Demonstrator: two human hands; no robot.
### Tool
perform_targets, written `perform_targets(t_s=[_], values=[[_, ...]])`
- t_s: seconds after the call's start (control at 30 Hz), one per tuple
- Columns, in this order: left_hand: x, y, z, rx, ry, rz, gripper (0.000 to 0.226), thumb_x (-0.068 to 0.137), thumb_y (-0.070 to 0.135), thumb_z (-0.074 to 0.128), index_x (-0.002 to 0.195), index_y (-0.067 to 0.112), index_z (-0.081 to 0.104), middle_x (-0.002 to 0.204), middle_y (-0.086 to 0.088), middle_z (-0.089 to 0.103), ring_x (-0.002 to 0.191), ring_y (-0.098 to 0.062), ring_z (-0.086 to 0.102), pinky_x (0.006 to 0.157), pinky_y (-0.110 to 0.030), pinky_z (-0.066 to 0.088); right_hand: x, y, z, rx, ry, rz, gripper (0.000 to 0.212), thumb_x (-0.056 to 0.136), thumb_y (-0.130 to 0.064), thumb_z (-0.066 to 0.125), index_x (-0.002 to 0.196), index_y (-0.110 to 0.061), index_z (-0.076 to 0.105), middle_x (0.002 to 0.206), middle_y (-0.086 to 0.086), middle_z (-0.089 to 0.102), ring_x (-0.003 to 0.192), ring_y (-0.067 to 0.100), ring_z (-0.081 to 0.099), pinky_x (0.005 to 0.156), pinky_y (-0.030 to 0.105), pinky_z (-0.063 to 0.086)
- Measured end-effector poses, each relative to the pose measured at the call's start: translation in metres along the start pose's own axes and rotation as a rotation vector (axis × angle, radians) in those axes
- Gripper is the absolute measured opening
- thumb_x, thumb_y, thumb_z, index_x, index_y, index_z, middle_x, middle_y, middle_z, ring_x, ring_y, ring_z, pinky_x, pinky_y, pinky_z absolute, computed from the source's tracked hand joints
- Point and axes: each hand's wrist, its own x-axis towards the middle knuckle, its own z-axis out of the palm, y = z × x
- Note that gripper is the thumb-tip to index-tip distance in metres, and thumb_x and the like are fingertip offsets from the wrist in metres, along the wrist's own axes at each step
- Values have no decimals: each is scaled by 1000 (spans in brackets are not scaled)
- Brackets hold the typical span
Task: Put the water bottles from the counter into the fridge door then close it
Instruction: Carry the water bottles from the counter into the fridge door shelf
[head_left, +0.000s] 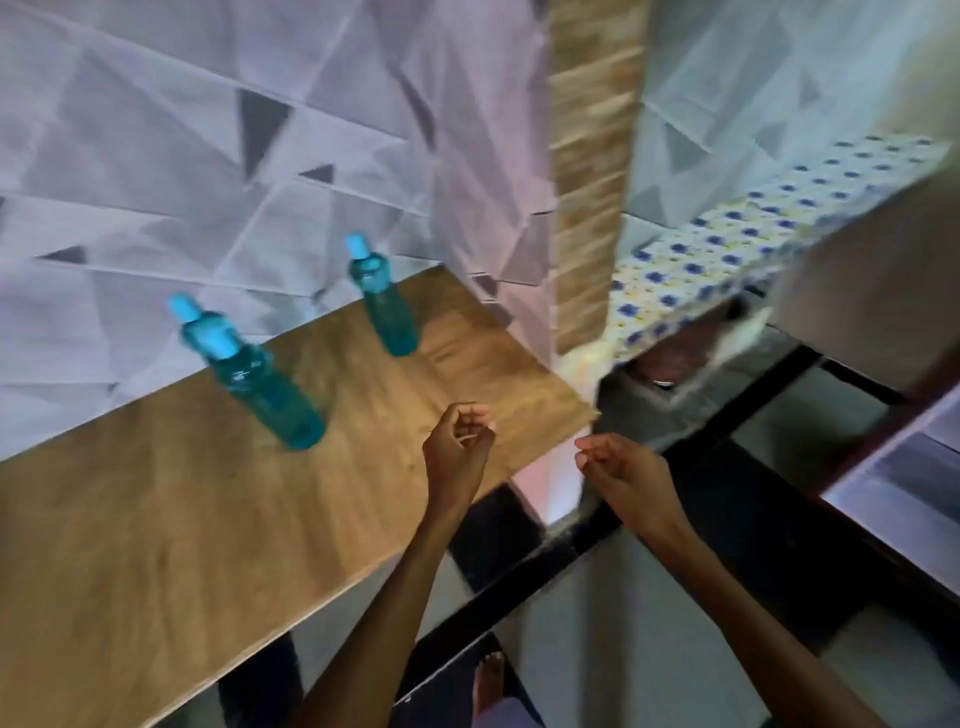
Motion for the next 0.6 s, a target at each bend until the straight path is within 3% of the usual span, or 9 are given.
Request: perform_targets(t_s=[0.1,0.17,0.27,0.4,0.47,0.6], values=[[29,-20,-77,-3,265,15,22,76,1,67,93,14,60,89,-1,66,78,-13,62,71,-24,52,24,-34,74,-61,-101,-71,16,81,-6,70,93,-16,71,81,-4,71,70,-4,64,71,8,49],[51,-39,-125,19,442,9,30,73,5,71,96,14,54,94,-2,61,81,-19,59,73,-37,54,42,-50,128,-145,-146,-109,20,79,-12,72,99,-13,70,87,-1,73,81,13,69,77,16,50],[86,-70,-182,58,591,-54,59,64,12,81,113,9,48,114,-9,51,98,-24,55,87,-40,50,65,-64,196,-342,-270,-154,44,81,-27,72,122,-16,62,122,2,67,112,20,62,93,24,44],[143,-102,-238,43,467,-120,103,58,16,90,142,10,32,136,-6,42,119,-16,46,101,-28,40,93,-67,275,-759,-435,-126,77,84,-51,61,149,-24,28,157,7,26,143,30,25,111,44,34],[171,-118,-254,44,372,-101,100,57,19,91,140,12,35,134,-6,52,118,-19,54,105,-35,45,103,-65,301,-882,-485,-80,83,85,-57,56,151,-25,18,161,7,12,147,32,13,114,49,27],[190,-135,-265,77,250,-95,80,60,33,89,128,16,52,121,1,65,109,-14,63,101,-43,51,101,-58,321,-900,-518,-22,88,85,-55,59,151,-22,11,161,8,7,147,34,7,116,50,23]])
